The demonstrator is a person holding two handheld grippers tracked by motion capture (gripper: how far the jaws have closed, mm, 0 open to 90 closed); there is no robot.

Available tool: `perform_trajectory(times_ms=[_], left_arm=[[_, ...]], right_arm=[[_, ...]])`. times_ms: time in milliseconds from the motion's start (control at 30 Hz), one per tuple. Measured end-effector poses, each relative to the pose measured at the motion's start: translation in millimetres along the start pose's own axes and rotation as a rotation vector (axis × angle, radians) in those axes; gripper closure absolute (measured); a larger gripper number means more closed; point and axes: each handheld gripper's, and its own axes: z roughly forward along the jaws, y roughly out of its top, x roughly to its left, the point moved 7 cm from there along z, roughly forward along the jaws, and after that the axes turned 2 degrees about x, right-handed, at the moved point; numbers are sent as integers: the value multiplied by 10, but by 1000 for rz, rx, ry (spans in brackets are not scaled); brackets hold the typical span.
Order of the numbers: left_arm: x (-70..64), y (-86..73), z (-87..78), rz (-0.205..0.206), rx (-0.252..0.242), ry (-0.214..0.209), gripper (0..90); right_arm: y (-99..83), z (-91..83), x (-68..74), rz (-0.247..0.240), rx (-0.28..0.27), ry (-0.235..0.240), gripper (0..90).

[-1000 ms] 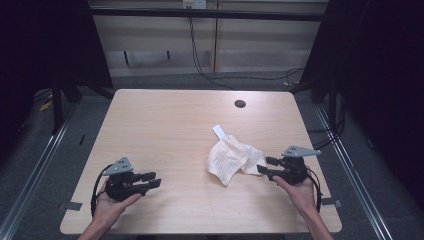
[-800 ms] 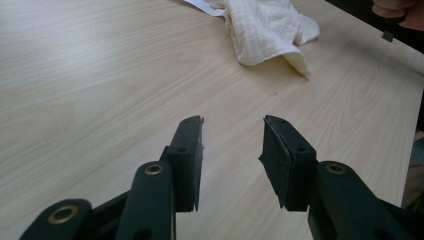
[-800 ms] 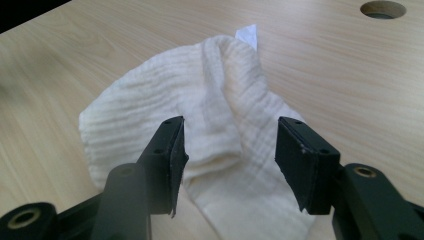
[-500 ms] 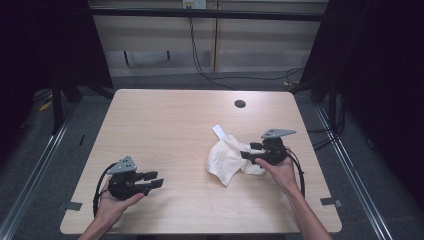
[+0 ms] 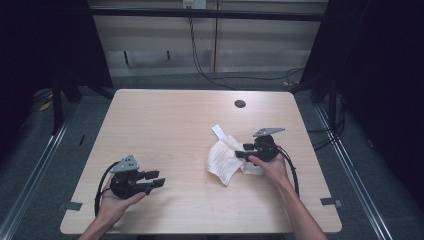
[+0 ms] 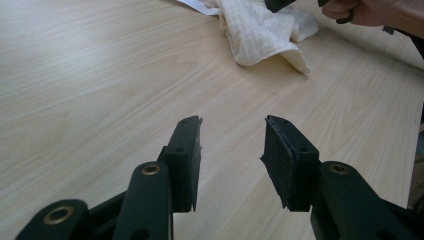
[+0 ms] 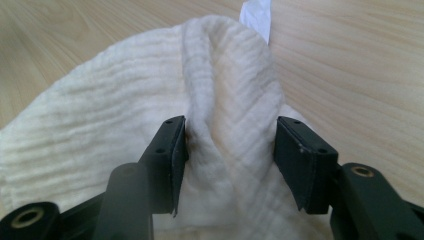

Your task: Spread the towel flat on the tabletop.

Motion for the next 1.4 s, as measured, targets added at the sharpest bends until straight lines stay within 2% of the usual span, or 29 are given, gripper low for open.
perform_trajectory(times_ms=[167,300,367,400,533,600,633,733,767,867,933,967,1033,1067,1200,1267,1300,1400], left_arm=[[-13,-4,12,4,7,-3,585],[-15,2,11,3,7,-4,585],[-13,5,12,2,7,-4,586],[-14,10,24,3,9,-5,591],[-21,16,79,16,29,-11,613],[-19,20,98,18,36,-10,628],[-30,29,134,29,47,-19,648],[-42,51,152,36,47,-24,676],[-52,78,152,49,48,-18,686],[-68,107,154,49,37,-28,712],[-99,117,186,60,43,-39,765],[-99,117,186,60,43,-39,777],[-127,125,233,71,52,-51,780],[-126,133,244,69,52,-49,778],[-113,155,305,55,53,-43,659],[-126,154,392,44,65,-65,630],[-150,136,492,60,95,-67,602],[-181,129,573,60,111,-88,573]], right_arm=[[-79,99,10,2,32,11,541],[-88,123,18,5,27,26,670],[-89,128,28,11,28,33,693],[-89,139,67,11,31,38,736],[-101,156,183,7,35,69,773],[-106,163,217,9,31,71,777],[-114,170,291,-1,34,80,784],[-120,178,362,-12,39,83,787],[-126,189,427,-17,43,90,789],[-131,200,481,-20,45,98,791],[-136,217,570,-28,46,107,792],[-136,217,570,-28,46,107,792],[-138,240,670,-24,50,118,792],[-138,248,705,-26,49,125,791],[-149,260,804,-13,48,135,788],[-153,266,855,-25,50,137,787],[-160,274,898,-23,44,138,786],[-169,287,972,-27,43,153,784]])
